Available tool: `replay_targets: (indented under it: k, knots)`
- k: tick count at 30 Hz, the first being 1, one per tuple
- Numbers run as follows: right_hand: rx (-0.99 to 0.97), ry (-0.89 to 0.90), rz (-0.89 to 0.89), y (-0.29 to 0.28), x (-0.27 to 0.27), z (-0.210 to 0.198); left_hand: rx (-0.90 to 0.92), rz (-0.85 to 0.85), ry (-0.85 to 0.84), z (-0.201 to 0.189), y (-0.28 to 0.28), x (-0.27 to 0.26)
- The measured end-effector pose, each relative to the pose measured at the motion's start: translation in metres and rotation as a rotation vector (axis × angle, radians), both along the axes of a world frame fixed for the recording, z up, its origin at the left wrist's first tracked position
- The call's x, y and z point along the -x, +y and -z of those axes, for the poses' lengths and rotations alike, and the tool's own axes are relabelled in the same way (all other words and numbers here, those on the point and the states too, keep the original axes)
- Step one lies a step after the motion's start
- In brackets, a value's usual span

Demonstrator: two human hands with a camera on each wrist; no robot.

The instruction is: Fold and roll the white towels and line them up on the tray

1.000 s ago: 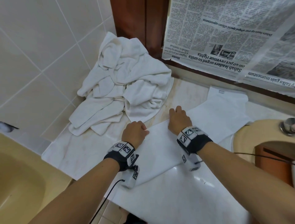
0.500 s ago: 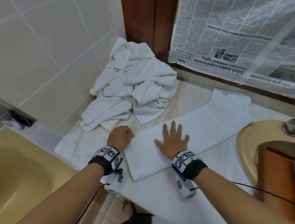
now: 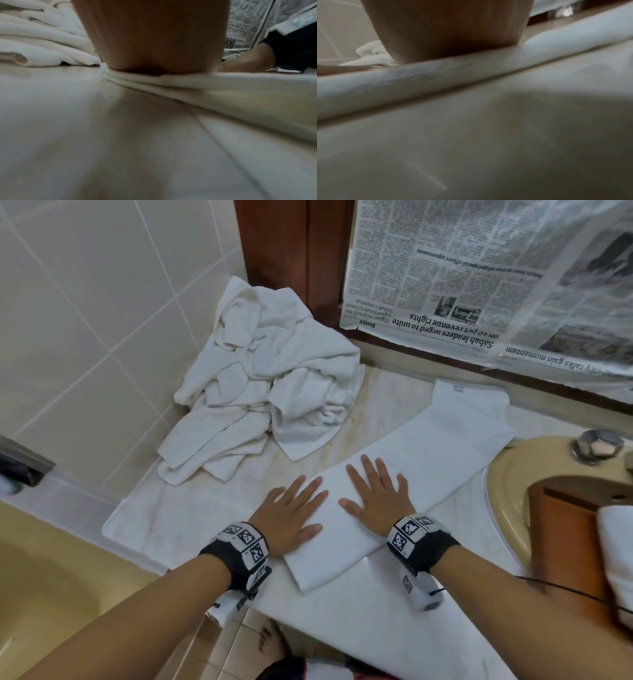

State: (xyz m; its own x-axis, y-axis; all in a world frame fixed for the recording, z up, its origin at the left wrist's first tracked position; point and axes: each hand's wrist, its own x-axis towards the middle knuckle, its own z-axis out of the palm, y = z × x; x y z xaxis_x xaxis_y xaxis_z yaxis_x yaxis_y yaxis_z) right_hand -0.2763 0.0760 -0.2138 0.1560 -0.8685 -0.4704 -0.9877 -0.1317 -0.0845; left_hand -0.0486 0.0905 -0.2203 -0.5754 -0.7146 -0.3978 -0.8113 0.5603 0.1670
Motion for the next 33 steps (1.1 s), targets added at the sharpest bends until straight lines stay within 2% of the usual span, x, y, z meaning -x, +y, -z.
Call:
replay_targets:
  k: [4, 7, 10, 17, 24, 29, 33]
  knots:
    - [-0.038, 0.002, 0.103, 0.002, -0.012, -0.006, 0.0, 0.002, -0.022, 0.0, 0.001, 0.001]
    - [-0.007, -0.05, 0.248, 0.031, -0.04, -0.003, 0.001, 0.005, -0.022, 0.001, 0.002, 0.001]
    - [0.007, -0.082, 0.245, 0.068, -0.051, 0.0, -0.011, 0.007, -0.01, 0.002, 0.0, 0.0]
    - [0.025, -0.072, 0.282, 0.104, -0.011, -0.001, -0.099, 0.026, 0.025, -0.005, 0.016, 0.005]
    - [-0.077, -0.021, 0.165, 0.1, 0.027, -0.009, -0.063, 0.198, 0.014, 0.007, 0.039, -0.001]
    - [0.062, -0.043, 0.382, 0.104, -0.02, -0.012, -0.008, 0.166, 0.04, 0.007, 0.048, 0.004]
    - [0.113, -0.079, 0.37, 0.127, -0.054, 0.009, 0.049, 0.101, 0.125, 0.012, 0.052, 0.004]
